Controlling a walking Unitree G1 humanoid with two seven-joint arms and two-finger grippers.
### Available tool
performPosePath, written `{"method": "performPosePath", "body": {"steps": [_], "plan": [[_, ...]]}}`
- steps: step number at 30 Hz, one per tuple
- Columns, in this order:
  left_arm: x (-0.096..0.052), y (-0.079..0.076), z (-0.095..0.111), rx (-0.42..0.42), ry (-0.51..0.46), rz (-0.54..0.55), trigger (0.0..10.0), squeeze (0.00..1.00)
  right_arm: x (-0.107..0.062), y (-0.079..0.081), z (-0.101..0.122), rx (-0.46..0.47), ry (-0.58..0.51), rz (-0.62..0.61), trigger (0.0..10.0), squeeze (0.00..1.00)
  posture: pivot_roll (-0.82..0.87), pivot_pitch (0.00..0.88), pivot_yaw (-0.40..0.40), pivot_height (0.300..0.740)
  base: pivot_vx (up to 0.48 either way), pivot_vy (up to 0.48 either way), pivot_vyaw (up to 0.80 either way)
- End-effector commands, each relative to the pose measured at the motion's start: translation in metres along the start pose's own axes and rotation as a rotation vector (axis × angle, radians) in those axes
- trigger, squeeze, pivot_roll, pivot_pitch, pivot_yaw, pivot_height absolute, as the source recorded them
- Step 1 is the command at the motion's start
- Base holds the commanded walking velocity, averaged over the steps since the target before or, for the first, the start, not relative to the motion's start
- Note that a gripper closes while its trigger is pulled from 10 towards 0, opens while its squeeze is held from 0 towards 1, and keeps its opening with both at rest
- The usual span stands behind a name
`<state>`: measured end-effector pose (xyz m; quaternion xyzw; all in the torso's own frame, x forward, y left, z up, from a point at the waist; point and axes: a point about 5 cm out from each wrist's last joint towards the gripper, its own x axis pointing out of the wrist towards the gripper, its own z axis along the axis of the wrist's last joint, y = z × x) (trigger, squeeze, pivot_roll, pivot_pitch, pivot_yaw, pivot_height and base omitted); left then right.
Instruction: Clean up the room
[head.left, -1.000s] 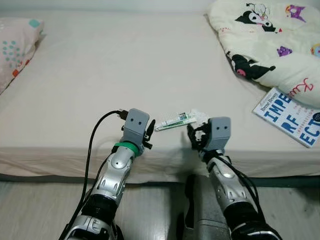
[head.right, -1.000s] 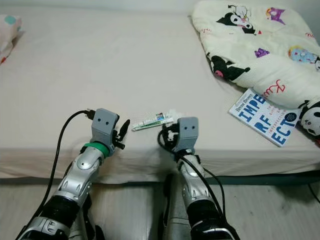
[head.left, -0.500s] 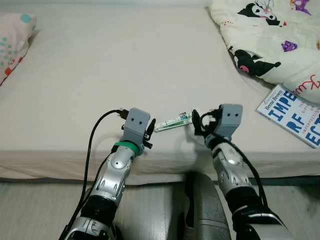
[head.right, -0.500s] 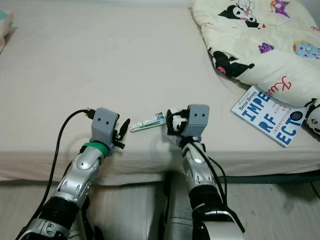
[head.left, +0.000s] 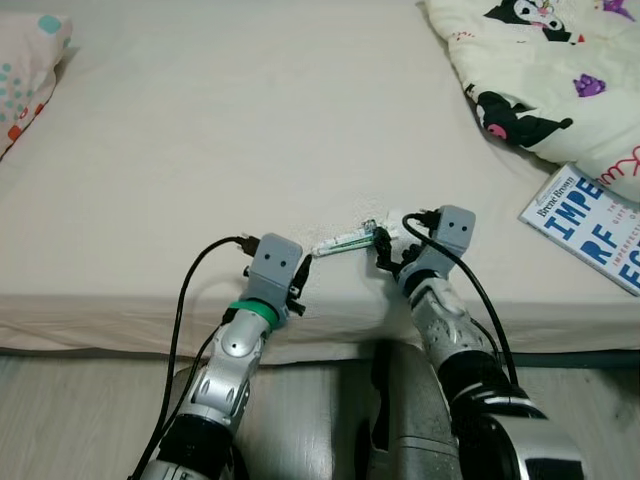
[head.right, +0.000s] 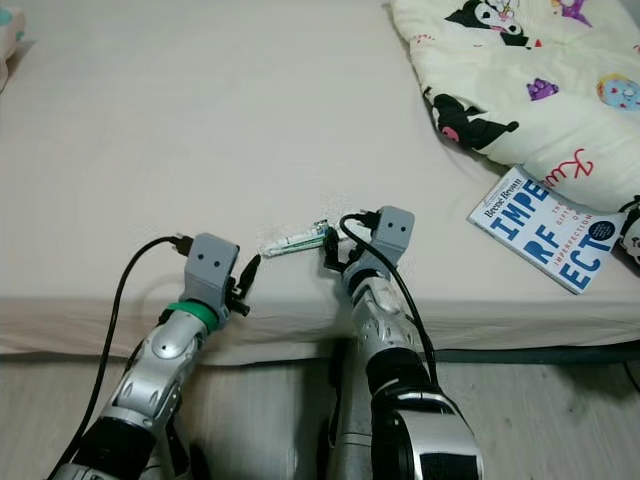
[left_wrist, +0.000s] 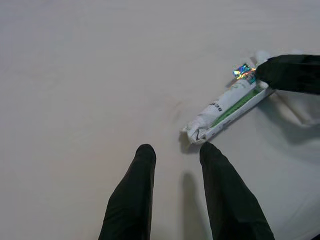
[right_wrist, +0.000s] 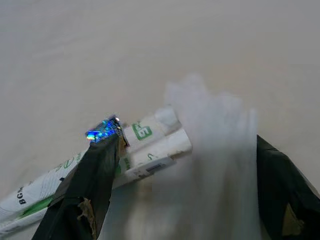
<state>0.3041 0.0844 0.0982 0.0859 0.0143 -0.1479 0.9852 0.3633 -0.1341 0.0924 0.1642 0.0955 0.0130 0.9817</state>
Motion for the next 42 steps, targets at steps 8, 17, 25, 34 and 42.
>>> {"method": "performPosePath", "body": {"steps": [8,17,25,34,42], "plan": [[-0.005,0.0,-0.003,0.004,0.027,0.013,10.0,0.0,0.004,0.006,-0.012,0.05,0.142,0.052,10.0,0.0,0.05,0.214,-0.009,0.481,0.0,0.0,0.0],[-0.011,0.001,-0.004,0.003,0.043,0.022,10.0,0.0,0.005,0.027,-0.023,0.038,0.319,0.231,10.0,0.0,0.05,0.229,-0.019,0.481,0.0,0.0,0.0],[-0.009,-0.001,-0.003,-0.005,0.046,0.023,10.0,0.0,0.001,0.012,-0.031,0.047,0.374,0.153,0.0,0.0,0.04,0.222,-0.016,0.481,0.0,0.0,0.0],[-0.002,0.0,0.001,-0.002,0.038,0.014,10.0,0.0,0.005,0.007,-0.017,0.16,0.325,0.169,0.0,0.0,0.03,0.185,-0.008,0.481,0.0,0.0,0.0],[0.002,0.0,0.003,-0.001,0.029,0.012,10.0,0.0,0.007,0.013,-0.011,0.243,0.328,0.223,0.0,0.0,0.02,0.153,-0.013,0.481,0.0,0.0,0.0]]}}
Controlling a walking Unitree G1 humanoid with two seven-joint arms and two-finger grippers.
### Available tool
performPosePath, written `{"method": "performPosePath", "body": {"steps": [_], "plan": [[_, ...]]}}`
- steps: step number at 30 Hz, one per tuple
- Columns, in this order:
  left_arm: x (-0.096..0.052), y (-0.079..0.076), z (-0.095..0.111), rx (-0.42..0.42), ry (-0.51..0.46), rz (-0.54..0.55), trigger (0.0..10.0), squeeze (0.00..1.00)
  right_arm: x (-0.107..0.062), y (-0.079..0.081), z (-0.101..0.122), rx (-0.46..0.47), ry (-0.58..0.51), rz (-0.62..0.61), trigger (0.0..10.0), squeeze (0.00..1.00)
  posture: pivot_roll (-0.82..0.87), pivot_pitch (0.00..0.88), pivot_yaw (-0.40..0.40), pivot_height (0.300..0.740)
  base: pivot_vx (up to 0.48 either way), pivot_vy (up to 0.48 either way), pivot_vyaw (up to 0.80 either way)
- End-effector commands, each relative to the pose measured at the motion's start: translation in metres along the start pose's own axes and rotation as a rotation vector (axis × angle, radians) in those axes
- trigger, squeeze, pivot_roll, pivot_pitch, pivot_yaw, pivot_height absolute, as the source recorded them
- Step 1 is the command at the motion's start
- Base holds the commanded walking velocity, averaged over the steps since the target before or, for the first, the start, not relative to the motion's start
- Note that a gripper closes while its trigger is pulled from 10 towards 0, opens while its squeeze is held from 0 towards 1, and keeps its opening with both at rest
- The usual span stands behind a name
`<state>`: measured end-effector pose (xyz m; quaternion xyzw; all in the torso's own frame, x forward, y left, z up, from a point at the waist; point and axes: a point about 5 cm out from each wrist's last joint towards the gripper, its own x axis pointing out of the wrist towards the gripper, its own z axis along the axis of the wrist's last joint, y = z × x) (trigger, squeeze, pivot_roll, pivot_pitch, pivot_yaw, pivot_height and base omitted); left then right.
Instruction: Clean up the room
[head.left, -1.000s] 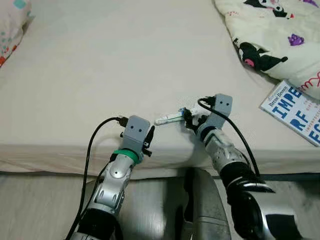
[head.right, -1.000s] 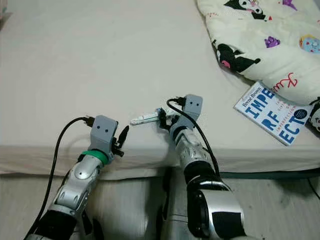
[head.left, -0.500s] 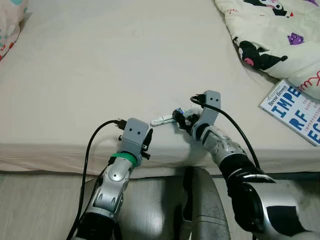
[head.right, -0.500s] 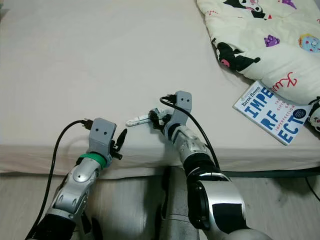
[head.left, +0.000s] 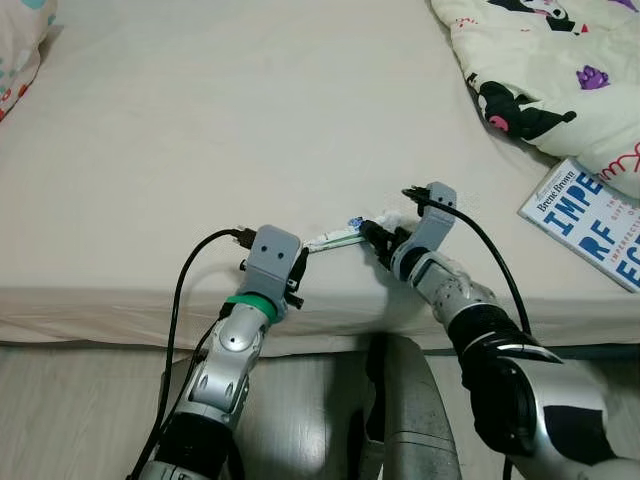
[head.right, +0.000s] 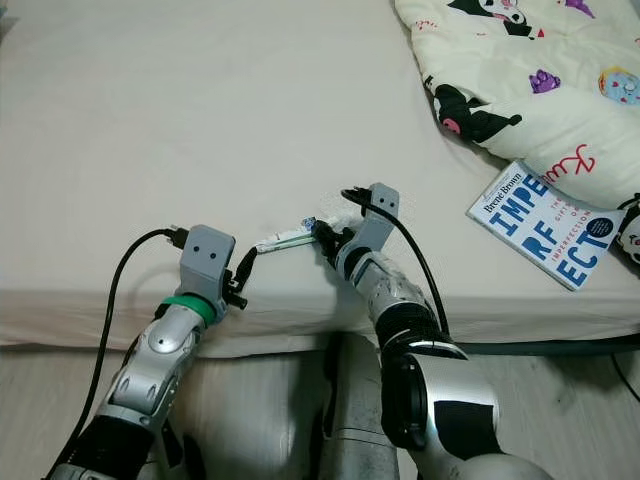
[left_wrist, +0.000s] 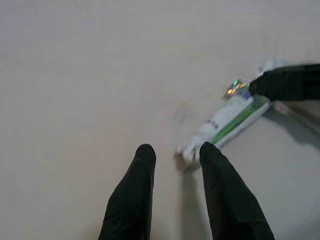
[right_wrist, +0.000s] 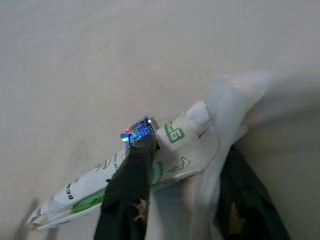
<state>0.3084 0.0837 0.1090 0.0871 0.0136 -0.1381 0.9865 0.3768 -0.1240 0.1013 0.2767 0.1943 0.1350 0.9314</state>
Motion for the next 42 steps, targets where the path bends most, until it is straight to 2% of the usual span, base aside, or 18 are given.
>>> {"method": "performPosePath", "body": {"steps": [1,6,8,11,17,21,26,27,28,31,32,33,34,35,36,37,38,42], "plan": [[-0.001,-0.003,-0.007,-0.004,0.026,-0.007,10.0,0.0,0.0,0.001,-0.017,0.051,0.082,0.023,0.0,0.0,0.02,0.148,-0.014,0.481,0.0,0.0,0.0],[0.001,-0.004,-0.007,-0.005,0.024,-0.007,10.0,0.0,0.002,0.01,-0.012,0.045,0.079,0.11,0.0,0.0,0.01,0.128,-0.016,0.481,0.0,0.0,0.0],[0.003,-0.004,-0.006,-0.005,0.02,-0.008,10.0,0.0,0.002,0.021,-0.007,0.047,0.073,0.24,0.0,0.0,0.01,0.115,-0.02,0.481,0.0,0.0,0.0],[0.005,-0.004,-0.005,-0.007,0.016,-0.006,10.0,0.0,0.0,0.026,-0.009,0.08,0.083,0.34,0.0,0.0,0.01,0.105,-0.023,0.481,0.0,0.0,0.0],[0.006,-0.004,-0.003,-0.008,0.012,-0.005,10.0,0.0,-0.005,0.02,-0.012,0.154,0.065,0.357,0.0,0.0,0.0,0.101,-0.023,0.481,0.0,0.0,0.0],[0.008,-0.002,-0.001,-0.023,-0.001,0.002,10.0,0.0,-0.015,0.014,0.003,0.249,-0.046,0.437,0.0,0.0,-0.01,0.098,-0.016,0.481,0.0,0.0,0.0],[0.01,0.0,0.006,-0.066,-0.021,0.012,10.0,0.0,-0.02,0.011,0.005,0.215,-0.066,0.456,0.0,0.0,-0.02,0.094,-0.011,0.481,0.0,0.0,0.0],[0.011,0.002,0.011,-0.108,-0.035,0.016,10.0,0.0,-0.023,0.009,0.004,0.196,-0.074,0.455,0.0,0.0,-0.02,0.092,-0.007,0.481,0.0,0.0,0.0],[0.013,0.007,0.022,-0.115,-0.07,0.006,10.0,0.0,-0.027,0.003,0.003,0.168,-0.08,0.436,0.0,0.0,-0.03,0.088,-0.003,0.481,0.0,0.0,0.0],[0.013,0.007,0.022,-0.115,-0.07,0.006,10.0,0.0,-0.027,0.003,0.003,0.168,-0.08,0.436,0.0,0.0,-0.03,0.088,-0.003,0.481,0.0,0.0,0.0],[0.014,0.013,0.03,-0.055,-0.095,-0.016,10.0,0.0,-0.03,-0.003,0.002,0.157,-0.082,0.41,0.0,0.0,-0.03,0.09,-0.001,0.481,0.0,0.0,0.0],[0.014,0.013,0.03,-0.055,-0.095,-0.016,10.0,0.0,-0.03,-0.003,0.002,0.157,-0.082,0.41,0.0,0.0,-0.03,0.09,-0.001,0.481,0.0,0.0,0.0],[0.014,0.018,0.033,0.044,-0.096,-0.049,10.0,0.0,-0.033,-0.01,-0.001,0.141,-0.075,0.375,0.0,0.0,-0.03,0.088,0.0,0.481,0.0,0.0,0.0],[0.014,0.018,0.033,0.044,-0.096,-0.049,10.0,0.0,-0.033,-0.01,-0.001,0.141,-0.075,0.375,0.0,0.0,-0.03,0.088,0.0,0.481,0.0,0.0,0.0],[0.014,0.022,0.032,0.112,-0.087,-0.087,10.0,0.3,-0.034,-0.017,-0.005,0.129,-0.059,0.338,0.0,0.0,-0.02,0.088,0.0,0.481,0.0,0.0,0.0],[0.014,0.022,0.032,0.112,-0.087,-0.087,10.0,0.3,-0.034,-0.017,-0.005,0.129,-0.059,0.338,0.0,0.0,-0.02,0.088,0.0,0.481,0.0,0.0,0.0],[0.012,0.023,0.028,0.252,-0.076,-0.178,10.0,1.0,-0.037,-0.024,-0.012,0.121,-0.034,0.299,0.0,0.0,-0.03,0.09,-0.001,0.481,0.0,0.0,0.0],[0.008,0.02,0.026,0.309,-0.071,-0.246,10.0,1.0,-0.038,-0.024,-0.014,0.122,-0.03,0.294,0.0,0.0,-0.03,0.092,0.002,0.481,0.0,0.0,0.0]]}}
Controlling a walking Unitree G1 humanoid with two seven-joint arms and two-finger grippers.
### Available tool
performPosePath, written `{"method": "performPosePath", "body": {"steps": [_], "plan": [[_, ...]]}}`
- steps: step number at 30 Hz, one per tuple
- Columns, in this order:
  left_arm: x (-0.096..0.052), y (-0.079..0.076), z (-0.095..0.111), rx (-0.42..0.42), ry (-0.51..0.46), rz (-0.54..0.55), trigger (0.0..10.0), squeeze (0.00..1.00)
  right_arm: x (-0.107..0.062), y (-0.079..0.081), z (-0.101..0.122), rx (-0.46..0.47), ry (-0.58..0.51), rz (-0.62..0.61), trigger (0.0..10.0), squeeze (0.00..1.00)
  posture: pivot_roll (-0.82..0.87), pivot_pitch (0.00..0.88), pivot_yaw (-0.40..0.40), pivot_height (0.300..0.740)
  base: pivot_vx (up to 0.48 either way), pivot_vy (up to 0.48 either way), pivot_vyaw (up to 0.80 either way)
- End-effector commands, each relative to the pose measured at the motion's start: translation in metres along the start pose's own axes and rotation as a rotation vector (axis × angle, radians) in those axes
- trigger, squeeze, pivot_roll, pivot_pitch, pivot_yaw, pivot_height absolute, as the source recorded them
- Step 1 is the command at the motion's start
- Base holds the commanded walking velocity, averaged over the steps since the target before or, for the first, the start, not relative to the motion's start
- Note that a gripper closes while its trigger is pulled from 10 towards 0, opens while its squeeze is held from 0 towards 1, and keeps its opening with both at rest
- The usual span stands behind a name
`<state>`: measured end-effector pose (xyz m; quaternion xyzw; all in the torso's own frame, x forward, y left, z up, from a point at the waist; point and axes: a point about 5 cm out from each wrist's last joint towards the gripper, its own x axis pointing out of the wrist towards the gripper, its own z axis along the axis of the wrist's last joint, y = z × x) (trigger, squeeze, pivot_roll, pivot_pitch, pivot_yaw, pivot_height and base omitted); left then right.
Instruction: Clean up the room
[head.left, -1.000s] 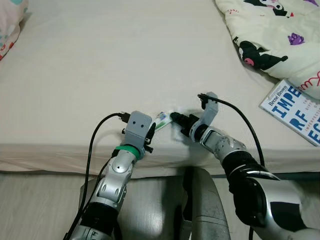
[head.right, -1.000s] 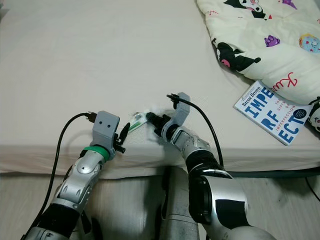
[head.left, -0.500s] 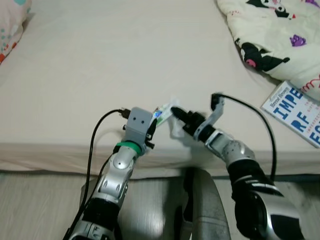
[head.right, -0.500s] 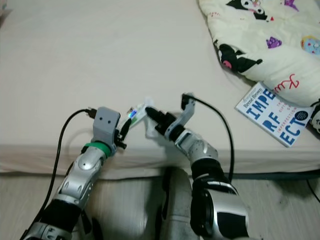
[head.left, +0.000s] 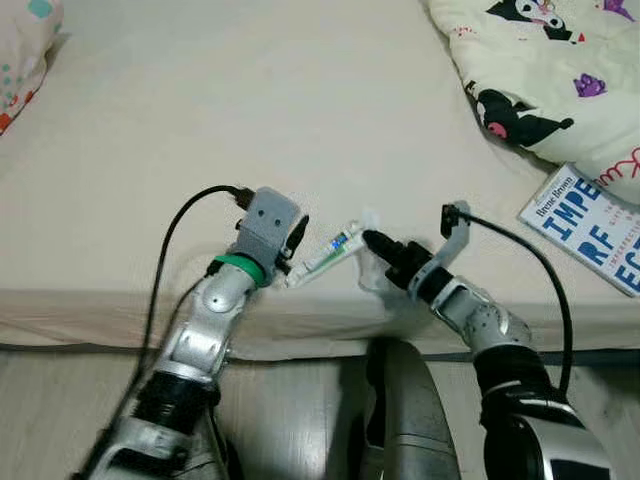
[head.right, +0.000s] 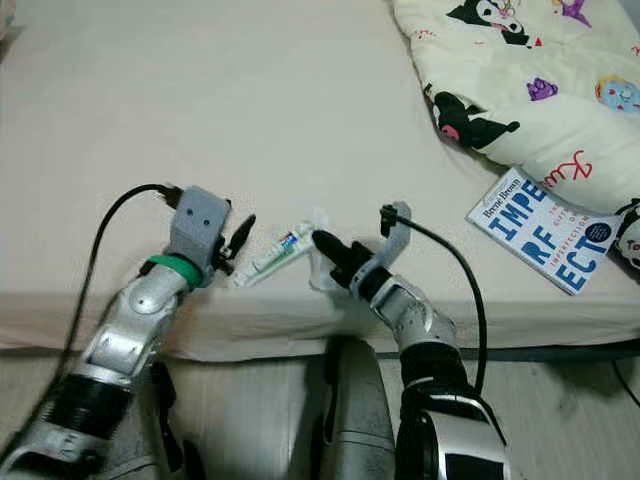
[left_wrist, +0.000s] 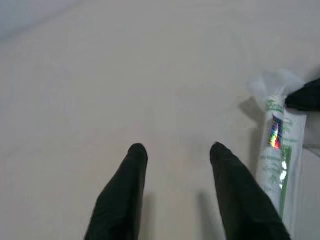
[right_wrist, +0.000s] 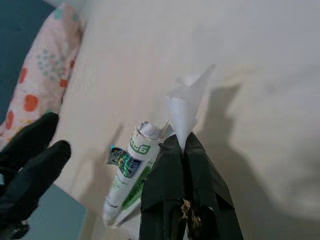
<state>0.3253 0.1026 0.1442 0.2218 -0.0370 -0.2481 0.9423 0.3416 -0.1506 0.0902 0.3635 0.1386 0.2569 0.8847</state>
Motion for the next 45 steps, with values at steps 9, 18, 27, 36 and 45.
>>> {"method": "performPosePath", "body": {"steps": [9,18,27,36,45], "plan": [[-0.013,-0.04,-0.005,-0.058,0.068,-0.318,10.0,1.0,0.001,0.006,-0.002,-0.005,-0.008,0.005,0.0,0.0,-0.02,0.1,0.006,0.481,0.0,0.0,0.0],[0.01,-0.06,-0.012,-0.02,0.126,-0.247,10.0,0.0,0.005,0.014,0.0,0.007,-0.019,0.033,0.0,0.0,-0.03,0.106,0.005,0.481,0.0,0.0,0.0],[0.018,-0.034,-0.019,0.105,0.181,-0.023,10.0,0.0,-0.002,0.009,-0.012,0.01,0.013,0.002,0.0,0.0,-0.04,0.111,0.011,0.481,0.0,0.0,0.0],[-0.001,-0.019,-0.014,0.115,0.11,-0.082,10.0,0.0,-0.009,-0.003,-0.019,0.022,0.033,-0.059,0.0,0.0,-0.03,0.111,0.007,0.481,0.0,0.0,0.0],[0.02,-0.049,-0.021,0.218,0.106,-0.129,10.0,0.0,-0.005,0.006,-0.019,0.016,0.047,-0.019,0.0,0.0,-0.04,0.105,-0.003,0.481,0.0,0.0,0.0]]}}
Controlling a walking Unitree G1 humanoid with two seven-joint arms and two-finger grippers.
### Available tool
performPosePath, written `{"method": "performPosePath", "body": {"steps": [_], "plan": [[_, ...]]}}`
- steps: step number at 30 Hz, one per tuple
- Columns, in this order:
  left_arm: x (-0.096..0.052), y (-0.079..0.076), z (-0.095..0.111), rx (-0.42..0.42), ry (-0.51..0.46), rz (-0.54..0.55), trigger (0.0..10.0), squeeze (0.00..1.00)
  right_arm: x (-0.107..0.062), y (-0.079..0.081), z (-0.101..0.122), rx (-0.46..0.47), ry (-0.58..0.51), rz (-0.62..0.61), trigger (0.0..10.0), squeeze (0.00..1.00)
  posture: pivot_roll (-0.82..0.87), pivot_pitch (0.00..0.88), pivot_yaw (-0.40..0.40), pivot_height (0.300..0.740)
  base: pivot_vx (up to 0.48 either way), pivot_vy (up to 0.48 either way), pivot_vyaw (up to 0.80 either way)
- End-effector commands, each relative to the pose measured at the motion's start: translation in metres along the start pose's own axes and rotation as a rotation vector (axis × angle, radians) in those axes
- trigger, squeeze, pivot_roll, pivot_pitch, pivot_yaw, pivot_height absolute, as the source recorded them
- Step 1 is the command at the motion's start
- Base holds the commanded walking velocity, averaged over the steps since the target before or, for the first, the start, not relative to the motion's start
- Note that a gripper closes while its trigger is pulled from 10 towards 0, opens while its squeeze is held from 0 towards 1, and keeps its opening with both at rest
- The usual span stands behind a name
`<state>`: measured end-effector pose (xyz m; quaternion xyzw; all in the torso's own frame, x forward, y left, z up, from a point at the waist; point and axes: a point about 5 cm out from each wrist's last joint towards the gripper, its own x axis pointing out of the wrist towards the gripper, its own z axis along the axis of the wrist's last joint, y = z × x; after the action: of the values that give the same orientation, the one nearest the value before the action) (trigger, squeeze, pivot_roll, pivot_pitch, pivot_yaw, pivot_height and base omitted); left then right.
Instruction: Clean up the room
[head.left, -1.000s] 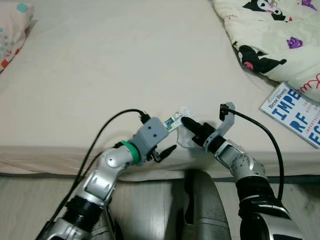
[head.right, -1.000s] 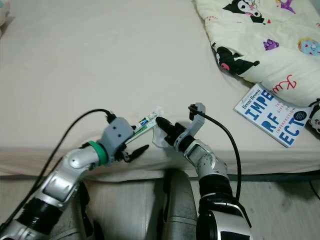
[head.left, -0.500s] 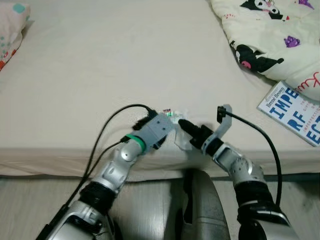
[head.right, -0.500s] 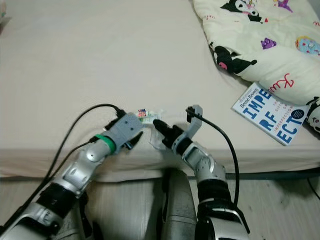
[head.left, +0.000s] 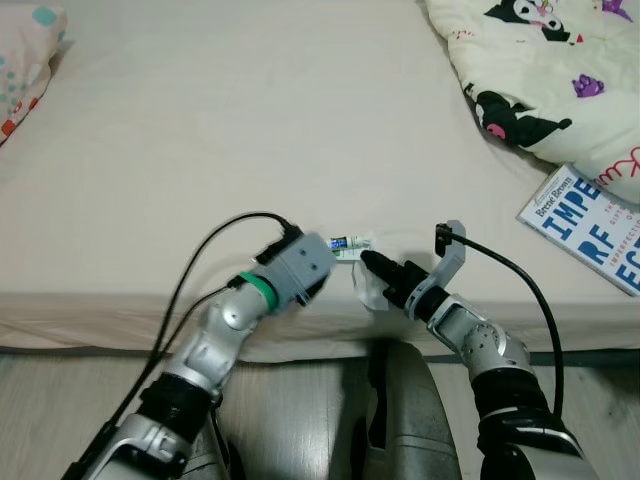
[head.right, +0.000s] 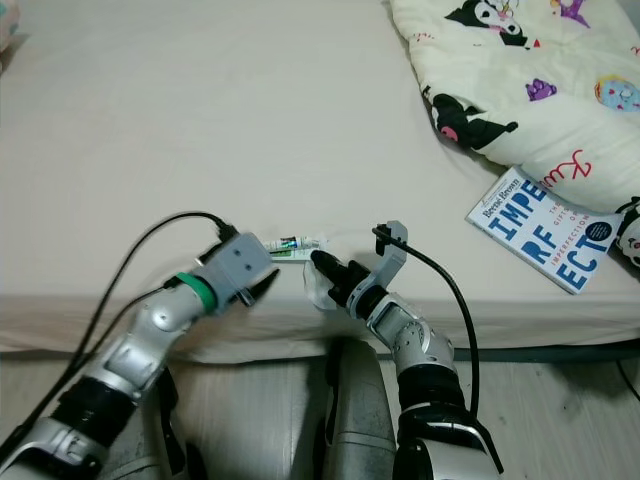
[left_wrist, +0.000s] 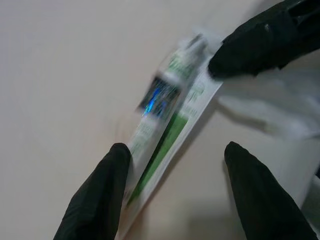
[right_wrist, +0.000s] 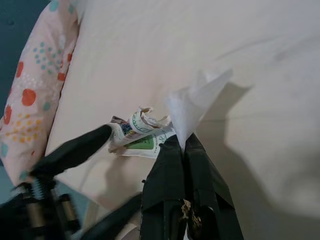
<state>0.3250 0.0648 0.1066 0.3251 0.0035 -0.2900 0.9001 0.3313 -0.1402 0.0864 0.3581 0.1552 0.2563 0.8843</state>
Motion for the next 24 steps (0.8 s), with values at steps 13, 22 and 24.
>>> {"method": "performPosePath", "body": {"steps": [13,22,24], "plan": [[0.016,0.002,-0.009,0.259,0.071,0.138,2.9,0.0,-0.004,-0.003,-0.016,0.028,0.042,-0.014,0.0,0.0,-0.05,0.09,-0.004,0.481,0.0,0.0,0.0],[0.009,-0.02,-0.024,0.3,0.08,0.002,0.0,0.0,-0.003,-0.003,-0.016,0.034,0.044,-0.014,0.0,0.0,-0.04,0.092,-0.007,0.481,0.0,0.0,0.0],[0.008,-0.026,-0.027,0.308,0.084,-0.032,0.0,0.0,-0.003,-0.003,-0.016,0.034,0.045,-0.014,0.0,0.0,-0.04,0.093,-0.009,0.481,0.0,0.0,0.0]]}}
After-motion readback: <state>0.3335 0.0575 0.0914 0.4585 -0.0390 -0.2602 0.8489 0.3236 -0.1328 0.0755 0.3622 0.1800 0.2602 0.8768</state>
